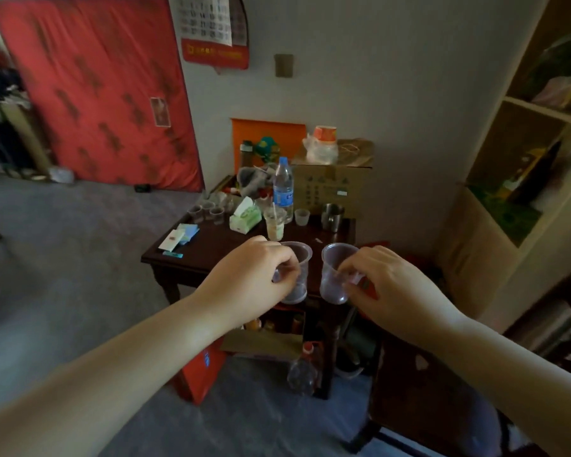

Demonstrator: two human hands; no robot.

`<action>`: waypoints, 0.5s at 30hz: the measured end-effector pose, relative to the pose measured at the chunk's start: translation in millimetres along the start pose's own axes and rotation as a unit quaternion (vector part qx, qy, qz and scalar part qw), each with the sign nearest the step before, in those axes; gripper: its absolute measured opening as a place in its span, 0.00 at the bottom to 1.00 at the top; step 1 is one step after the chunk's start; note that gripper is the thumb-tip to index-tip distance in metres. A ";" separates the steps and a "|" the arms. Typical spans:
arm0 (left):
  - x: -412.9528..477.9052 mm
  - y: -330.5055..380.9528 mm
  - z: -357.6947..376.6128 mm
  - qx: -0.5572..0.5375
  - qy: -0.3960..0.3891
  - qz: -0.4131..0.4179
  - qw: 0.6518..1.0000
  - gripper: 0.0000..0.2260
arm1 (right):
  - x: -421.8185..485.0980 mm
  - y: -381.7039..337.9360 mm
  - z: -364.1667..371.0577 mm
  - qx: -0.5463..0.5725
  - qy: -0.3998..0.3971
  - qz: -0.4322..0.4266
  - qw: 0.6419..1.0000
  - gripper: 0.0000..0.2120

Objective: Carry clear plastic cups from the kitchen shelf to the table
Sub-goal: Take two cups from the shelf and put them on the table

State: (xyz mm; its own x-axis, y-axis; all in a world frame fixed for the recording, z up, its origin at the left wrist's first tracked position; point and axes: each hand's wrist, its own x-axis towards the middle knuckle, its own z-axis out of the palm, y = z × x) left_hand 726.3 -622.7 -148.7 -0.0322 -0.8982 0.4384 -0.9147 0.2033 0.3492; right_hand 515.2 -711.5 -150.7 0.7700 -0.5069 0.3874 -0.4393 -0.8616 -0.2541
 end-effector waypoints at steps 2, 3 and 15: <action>15.0 -22.4 3.2 -0.003 0.001 -0.010 1.000 0.05 | 24.0 10.7 11.8 0.005 -0.007 -0.011 1.000 0.07; 23.7 -34.7 5.7 -0.003 -0.001 -0.014 1.000 0.05 | 36.3 17.0 18.0 0.005 -0.011 -0.015 1.000 0.07; 132.3 -200.6 63.2 -0.055 -0.054 -0.031 0.997 0.04 | 183.0 104.2 114.8 0.043 -0.049 0.064 0.996 0.09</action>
State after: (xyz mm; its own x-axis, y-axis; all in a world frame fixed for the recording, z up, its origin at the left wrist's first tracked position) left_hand 880.1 -807.0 -213.2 -0.0245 -0.9458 0.3238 -0.8664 0.1817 0.4651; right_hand 663.5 -891.1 -208.1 0.7534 -0.6037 0.2606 -0.4984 -0.7828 -0.3727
